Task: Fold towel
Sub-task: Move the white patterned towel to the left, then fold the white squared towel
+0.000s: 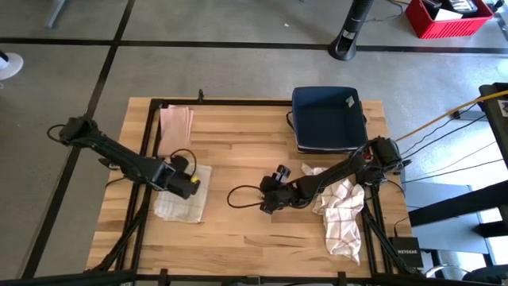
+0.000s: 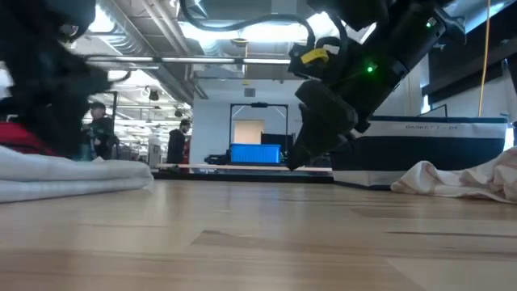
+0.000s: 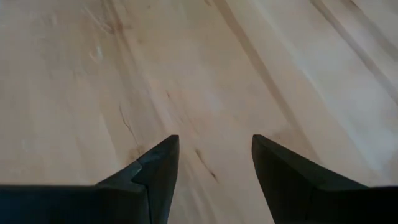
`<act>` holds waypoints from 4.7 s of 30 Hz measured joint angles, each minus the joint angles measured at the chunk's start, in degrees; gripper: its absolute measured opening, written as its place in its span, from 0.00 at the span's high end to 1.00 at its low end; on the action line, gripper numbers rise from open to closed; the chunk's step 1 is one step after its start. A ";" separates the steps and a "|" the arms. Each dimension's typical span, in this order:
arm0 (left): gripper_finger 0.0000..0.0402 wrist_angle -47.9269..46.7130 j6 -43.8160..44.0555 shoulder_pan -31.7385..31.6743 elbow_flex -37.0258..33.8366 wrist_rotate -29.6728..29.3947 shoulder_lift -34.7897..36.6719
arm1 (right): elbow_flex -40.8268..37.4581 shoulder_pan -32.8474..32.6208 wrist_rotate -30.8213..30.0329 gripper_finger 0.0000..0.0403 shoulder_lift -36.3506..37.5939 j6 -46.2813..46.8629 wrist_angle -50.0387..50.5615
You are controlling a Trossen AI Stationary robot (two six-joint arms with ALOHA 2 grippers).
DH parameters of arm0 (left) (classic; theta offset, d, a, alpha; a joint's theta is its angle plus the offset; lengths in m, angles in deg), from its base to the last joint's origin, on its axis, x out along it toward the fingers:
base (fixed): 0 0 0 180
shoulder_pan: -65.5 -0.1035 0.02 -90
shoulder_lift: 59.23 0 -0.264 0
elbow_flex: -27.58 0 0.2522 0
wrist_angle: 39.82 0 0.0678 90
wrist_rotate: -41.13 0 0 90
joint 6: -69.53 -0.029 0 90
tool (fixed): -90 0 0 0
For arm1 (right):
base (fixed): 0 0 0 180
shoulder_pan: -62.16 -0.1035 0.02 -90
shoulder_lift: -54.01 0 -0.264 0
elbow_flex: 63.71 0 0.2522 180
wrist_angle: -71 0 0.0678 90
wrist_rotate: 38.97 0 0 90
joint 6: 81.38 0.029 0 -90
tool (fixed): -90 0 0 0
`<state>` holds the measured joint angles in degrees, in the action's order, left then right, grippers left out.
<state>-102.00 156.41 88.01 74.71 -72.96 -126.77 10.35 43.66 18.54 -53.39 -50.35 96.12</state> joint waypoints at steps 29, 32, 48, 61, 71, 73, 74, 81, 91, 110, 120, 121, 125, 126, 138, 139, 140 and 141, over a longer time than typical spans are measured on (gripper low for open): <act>0.65 4.90 -30.52 0.74 4.74 3.85 0.08 | 0.00 0.15 1.65 0.49 -0.89 -5.82 -5.56; 0.65 9.15 -38.22 0.62 7.40 -2.50 0.56 | 0.19 0.15 3.12 0.49 -0.88 -5.82 -5.11; 0.65 39.93 -71.46 -5.68 6.10 -3.66 -0.97 | 11.25 -3.42 7.05 0.49 16.04 15.02 55.08; 0.65 40.16 -70.57 -5.63 0.99 -3.55 -0.97 | -3.20 -4.72 29.79 0.49 20.47 48.05 57.42; 0.65 40.53 -70.35 -5.74 -0.14 -3.58 -0.97 | -5.66 -4.72 33.29 0.49 20.05 49.85 53.59; 0.65 40.59 -70.35 -5.74 -0.14 -3.58 -0.97 | -5.66 -4.72 33.64 0.49 20.05 49.85 51.68; 0.65 40.57 -70.35 -5.74 -0.14 -3.58 -0.97 | -5.64 -4.72 33.67 0.49 20.05 49.85 51.19; 0.65 40.55 -70.35 -5.70 -0.14 -3.60 -0.95 | -5.64 -5.53 34.52 0.60 18.93 49.58 55.41; 0.65 42.03 -70.29 -5.70 -0.14 -3.64 -0.95 | 0.45 -5.51 20.50 0.96 18.89 37.59 51.57; 0.65 55.89 -71.68 -5.80 -0.12 4.37 -0.95 | 9.71 -0.08 12.48 0.99 18.36 -21.72 10.25; 0.65 55.66 -69.95 -5.63 -0.07 6.09 -1.10 | 21.18 2.15 4.20 0.99 18.57 -24.75 28.19; 0.65 55.06 -69.32 -5.63 -0.07 6.11 -1.12 | 21.16 2.69 4.15 0.99 18.38 -23.80 29.17; 0.65 51.55 -65.30 -5.45 -0.07 6.55 -2.07 | 21.16 4.55 4.14 0.99 17.48 -20.95 32.09; 0.65 50.57 -64.16 -5.34 -0.07 7.26 -2.39 | 21.14 4.92 4.15 0.99 17.17 -20.79 32.61; 0.65 45.78 -62.96 -6.00 -0.07 3.94 -12.76 | 21.14 5.45 4.86 0.99 16.01 -22.30 32.14; 0.65 45.85 -62.87 -6.33 -0.07 3.91 -13.42 | 21.14 5.42 5.03 0.99 16.01 -22.30 32.13; 0.65 45.63 -62.64 -6.55 -0.07 3.94 -13.87 | 21.14 5.40 5.03 0.99 16.01 -22.30 32.17; 0.65 45.30 -62.06 -6.75 -0.07 3.95 -14.13 | 21.14 5.40 5.05 0.99 16.01 -22.26 32.21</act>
<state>-56.71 94.35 81.27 74.63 -69.00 -140.90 31.48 49.06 23.59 -37.38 -72.61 128.33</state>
